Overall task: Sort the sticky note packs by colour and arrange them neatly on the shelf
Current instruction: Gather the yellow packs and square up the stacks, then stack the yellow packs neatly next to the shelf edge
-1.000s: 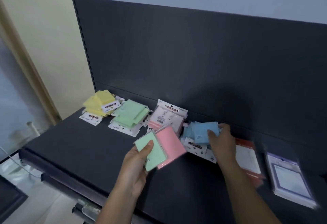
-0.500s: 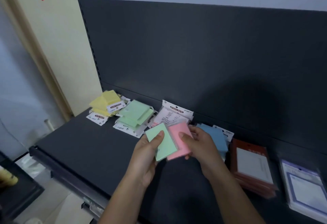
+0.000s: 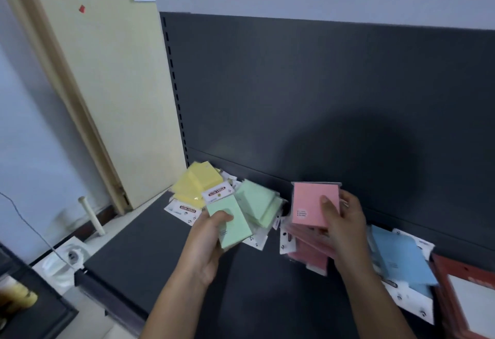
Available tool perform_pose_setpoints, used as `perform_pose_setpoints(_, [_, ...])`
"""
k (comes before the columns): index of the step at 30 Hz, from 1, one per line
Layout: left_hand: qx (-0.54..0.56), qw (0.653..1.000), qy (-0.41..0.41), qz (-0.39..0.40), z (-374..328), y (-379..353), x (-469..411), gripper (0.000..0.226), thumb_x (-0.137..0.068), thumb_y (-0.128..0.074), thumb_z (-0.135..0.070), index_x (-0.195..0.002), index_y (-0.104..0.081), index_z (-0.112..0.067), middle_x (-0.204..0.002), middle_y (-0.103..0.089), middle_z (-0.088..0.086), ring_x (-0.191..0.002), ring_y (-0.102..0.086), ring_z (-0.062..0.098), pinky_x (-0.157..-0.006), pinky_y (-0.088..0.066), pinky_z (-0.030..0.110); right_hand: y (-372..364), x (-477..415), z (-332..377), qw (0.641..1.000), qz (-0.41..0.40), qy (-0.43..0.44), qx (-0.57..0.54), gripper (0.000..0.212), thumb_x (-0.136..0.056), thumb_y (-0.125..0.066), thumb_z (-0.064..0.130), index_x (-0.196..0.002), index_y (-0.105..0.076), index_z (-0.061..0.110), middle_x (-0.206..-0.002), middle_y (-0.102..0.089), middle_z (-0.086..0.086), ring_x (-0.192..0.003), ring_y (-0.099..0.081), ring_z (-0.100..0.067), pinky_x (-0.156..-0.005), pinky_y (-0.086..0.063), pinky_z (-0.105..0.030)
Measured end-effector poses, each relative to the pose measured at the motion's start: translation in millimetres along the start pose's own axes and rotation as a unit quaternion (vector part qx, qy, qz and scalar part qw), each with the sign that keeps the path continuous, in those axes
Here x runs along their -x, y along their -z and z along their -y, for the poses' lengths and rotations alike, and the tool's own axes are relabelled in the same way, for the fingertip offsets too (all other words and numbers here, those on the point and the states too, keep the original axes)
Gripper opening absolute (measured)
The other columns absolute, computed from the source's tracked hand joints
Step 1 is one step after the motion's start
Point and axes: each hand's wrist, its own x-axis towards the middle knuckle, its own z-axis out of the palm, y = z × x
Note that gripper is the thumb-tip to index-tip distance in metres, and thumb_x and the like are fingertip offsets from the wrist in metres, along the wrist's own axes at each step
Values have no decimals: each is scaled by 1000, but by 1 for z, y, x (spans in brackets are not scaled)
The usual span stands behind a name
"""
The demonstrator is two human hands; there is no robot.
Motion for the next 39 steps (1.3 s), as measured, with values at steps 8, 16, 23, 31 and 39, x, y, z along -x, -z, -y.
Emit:
perform_pose_setpoints(8, [-73, 996, -11, 58, -17, 4, -43, 28, -87, -48, 5, -103, -56, -16, -90, -68, 5, -76, -63, 19, -58, -46, 27, -10, -8, -26, 978, -75, 53, 187, 37, -92, -53, 12, -126, -41, 15, -110, -60, -8, -98, -59, -27, -78, -48, -34])
perform_pose_setpoints(16, [-196, 956, -176, 129, -14, -20, -78, 63, -86, -58, 4, -125, -35, -40, -112, -58, -12, -94, -62, 4, -78, -54, 22, -7, -8, -40, 890, -130, 94, 426, 27, -88, -57, 10, -116, -58, 8, -114, -50, -12, -108, -44, -28, -91, -42, -41])
perform_pose_setpoints(23, [-502, 803, -320, 23, 15, -22, -99, 40, -83, -67, -13, -121, -55, -11, -120, -54, 6, -106, -49, 28, -88, -40, 35, -4, -10, -42, 881, -126, 117, 440, 18, -89, -56, 11, -105, -65, 8, -108, -56, -9, -101, -48, -24, -87, -40, -35])
perform_pose_setpoints(31, [-543, 761, -354, -11, 25, -16, -102, 22, -87, -61, -21, -107, -67, -12, -118, -59, 6, -106, -50, 27, -89, -36, 36, -1, -5, -41, 877, -95, 118, 457, 23, -92, -53, 18, -108, -64, 6, -114, -57, -11, -105, -49, -27, -91, -41, -38])
perform_pose_setpoints(39, [-410, 839, -358, -25, 13, 24, -56, 12, -91, -55, -16, -100, -63, -20, -104, -60, -11, -101, -50, 11, -79, -40, 15, -1, 13, -41, 890, -51, 142, 430, 40, -94, -47, 24, -129, -50, 6, -146, -32, -13, -135, -29, -28, -111, -24, -37])
